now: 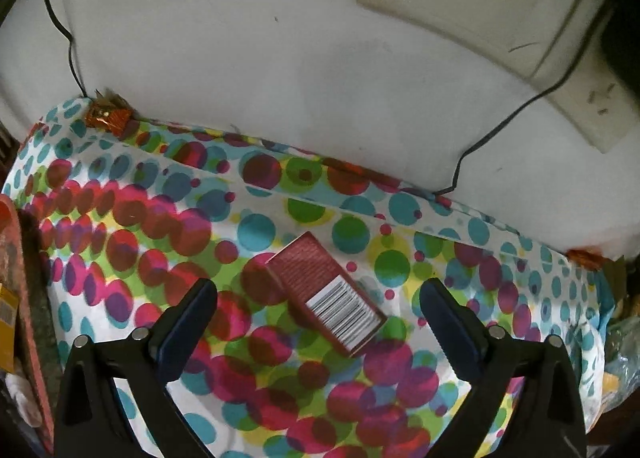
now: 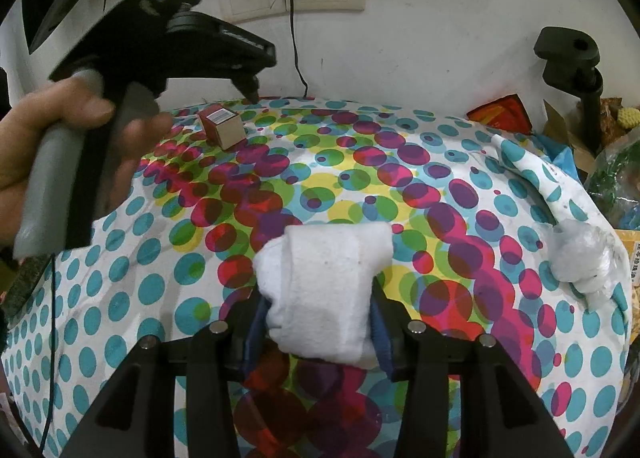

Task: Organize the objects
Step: 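Grasp the red barcode box with the left tool while the right tool holds the towel, then carry the red barcode box onto the red tray and open the left tool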

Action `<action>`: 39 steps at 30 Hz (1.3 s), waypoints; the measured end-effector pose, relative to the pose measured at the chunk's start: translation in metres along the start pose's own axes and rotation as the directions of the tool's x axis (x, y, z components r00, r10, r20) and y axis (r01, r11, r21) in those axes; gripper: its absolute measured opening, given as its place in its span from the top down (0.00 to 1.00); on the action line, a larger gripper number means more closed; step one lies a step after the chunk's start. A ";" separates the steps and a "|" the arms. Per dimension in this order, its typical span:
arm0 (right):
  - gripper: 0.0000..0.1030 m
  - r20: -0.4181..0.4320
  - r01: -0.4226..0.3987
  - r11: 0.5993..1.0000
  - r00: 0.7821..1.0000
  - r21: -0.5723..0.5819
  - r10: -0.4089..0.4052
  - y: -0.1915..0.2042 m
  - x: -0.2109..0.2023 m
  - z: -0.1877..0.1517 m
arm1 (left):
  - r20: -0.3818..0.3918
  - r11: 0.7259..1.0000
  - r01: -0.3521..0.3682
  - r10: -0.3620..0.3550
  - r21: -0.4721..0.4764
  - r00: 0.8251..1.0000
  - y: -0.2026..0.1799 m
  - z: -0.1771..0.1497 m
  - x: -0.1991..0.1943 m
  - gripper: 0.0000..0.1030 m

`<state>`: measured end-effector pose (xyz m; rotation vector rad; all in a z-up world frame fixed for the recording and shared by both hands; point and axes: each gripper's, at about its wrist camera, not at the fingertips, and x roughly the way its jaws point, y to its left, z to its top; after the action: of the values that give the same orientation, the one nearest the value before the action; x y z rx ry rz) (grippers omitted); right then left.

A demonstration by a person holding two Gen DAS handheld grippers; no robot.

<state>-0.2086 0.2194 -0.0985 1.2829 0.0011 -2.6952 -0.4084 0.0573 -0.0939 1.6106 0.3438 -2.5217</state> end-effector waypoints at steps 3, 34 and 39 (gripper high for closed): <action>0.55 -0.001 -0.001 1.000 1.000 0.000 0.001 0.001 0.001 0.000 | -0.026 1.000 0.008 -0.009 -0.022 1.000 -0.001 0.002 0.009 0.16; 0.54 -0.002 -0.006 1.000 1.000 0.002 0.006 0.001 0.001 0.004 | 0.084 0.980 -0.013 -0.004 0.198 0.996 0.024 -0.055 -0.041 0.74; 0.54 -0.002 -0.004 1.000 1.000 0.001 0.004 0.002 0.001 0.004 | 0.095 0.971 -0.018 -0.005 0.240 0.996 0.054 -0.095 -0.067 0.74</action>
<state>-0.2125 0.2173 -0.0966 1.2845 -0.0020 -2.6909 -0.2843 0.0287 -0.0776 1.5564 0.0211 -2.7115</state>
